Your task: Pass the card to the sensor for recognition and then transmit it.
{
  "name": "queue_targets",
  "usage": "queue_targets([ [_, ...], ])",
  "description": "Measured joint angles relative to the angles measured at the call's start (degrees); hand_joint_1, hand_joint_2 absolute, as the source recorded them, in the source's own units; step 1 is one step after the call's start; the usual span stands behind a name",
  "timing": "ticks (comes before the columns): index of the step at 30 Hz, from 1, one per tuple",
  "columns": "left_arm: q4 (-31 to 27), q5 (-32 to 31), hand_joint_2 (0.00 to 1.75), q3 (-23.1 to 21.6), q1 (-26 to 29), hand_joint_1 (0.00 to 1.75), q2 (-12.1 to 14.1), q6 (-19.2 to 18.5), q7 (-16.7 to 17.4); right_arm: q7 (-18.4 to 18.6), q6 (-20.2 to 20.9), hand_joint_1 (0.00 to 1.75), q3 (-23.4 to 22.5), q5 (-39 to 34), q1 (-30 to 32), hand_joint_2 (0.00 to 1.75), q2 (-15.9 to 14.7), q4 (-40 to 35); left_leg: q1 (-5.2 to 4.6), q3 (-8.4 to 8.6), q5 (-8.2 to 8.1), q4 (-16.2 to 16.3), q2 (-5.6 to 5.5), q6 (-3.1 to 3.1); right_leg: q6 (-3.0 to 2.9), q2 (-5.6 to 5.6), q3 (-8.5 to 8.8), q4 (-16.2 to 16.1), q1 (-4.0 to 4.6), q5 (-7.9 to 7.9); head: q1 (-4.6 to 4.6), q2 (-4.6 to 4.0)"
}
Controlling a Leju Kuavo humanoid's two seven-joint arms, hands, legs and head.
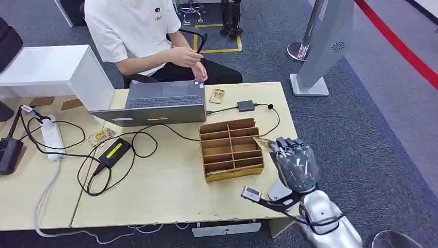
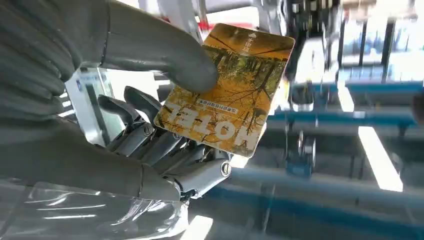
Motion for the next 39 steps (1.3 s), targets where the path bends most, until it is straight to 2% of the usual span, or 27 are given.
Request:
queue_targets([
  [5, 0.0, -2.7, 1.75, -2.5, -0.8, 0.00, -0.2, -0.1, 0.8, 2.7, 0.5, 1.75, 2.3, 0.0, -11.5, 1.75, 3.6, 8.5, 0.00, -0.02, 0.13, 0.0, -0.03, -0.06, -0.01, 0.01, -0.03, 0.1, 0.00, 0.11, 0.00, 0.00],
  [10, 0.0, -4.3, 1.75, -4.9, -1.8, 0.00, -0.2, -0.7, 0.8, 4.2, 1.1, 1.75, 4.4, 0.0, -20.1, 1.75, 7.3, 17.6, 0.01, -0.04, 0.16, 0.0, -0.05, -0.11, -0.01, 0.01, -0.08, 0.1, 0.00, 0.13, 0.00, 0.00],
  [18, 0.0, -5.1, 1.75, -7.2, -2.5, 0.00, -0.2, -1.2, 1.6, 5.7, 1.6, 1.75, 6.5, -0.1, -28.0, 1.75, 11.7, 28.4, 0.01, -0.10, 0.16, 0.0, -0.07, -0.11, -0.01, 0.00, -0.15, 0.1, 0.00, 0.12, 0.00, 0.02],
  [23, 0.0, -5.0, 1.75, -7.7, -2.5, 0.00, -0.2, -1.2, 1.8, 6.0, 1.5, 1.75, 7.2, -0.5, -29.9, 1.75, 13.4, 32.2, 0.01, -0.11, 0.16, 0.0, -0.08, -0.11, -0.01, -0.01, -0.16, 0.1, 0.00, 0.12, 0.00, 0.00],
  [24, 0.0, -4.9, 1.75, -7.7, -2.5, 0.00, -0.2, -1.2, 1.8, 6.0, 1.5, 0.00, 7.5, -0.5, -30.1, 1.75, 13.7, 32.8, 0.01, -0.12, 0.16, 0.0, -0.09, -0.11, -0.01, -0.01, -0.16, 0.1, 0.00, 0.12, 0.00, 0.00],
  [31, 0.1, -4.2, 1.75, -7.7, -2.5, 0.00, -0.2, -2.2, -0.4, 5.8, 1.5, 0.00, 8.6, -1.1, -30.2, 1.75, 14.2, 34.0, 0.00, -0.15, 0.16, 0.0, -0.15, -0.11, -0.01, -0.04, -0.22, 0.1, -0.01, 0.12, 0.00, 0.00],
  [39, 0.1, -3.8, 1.75, -7.7, -2.6, 0.00, -0.3, -1.4, 0.1, 5.3, 1.4, 0.00, 9.6, -3.2, -28.1, 1.75, 14.1, 31.4, 0.01, -0.15, 0.16, 0.0, -0.13, -0.11, -0.01, -0.02, -0.24, 0.1, -0.01, 0.12, 0.00, 0.00],
])
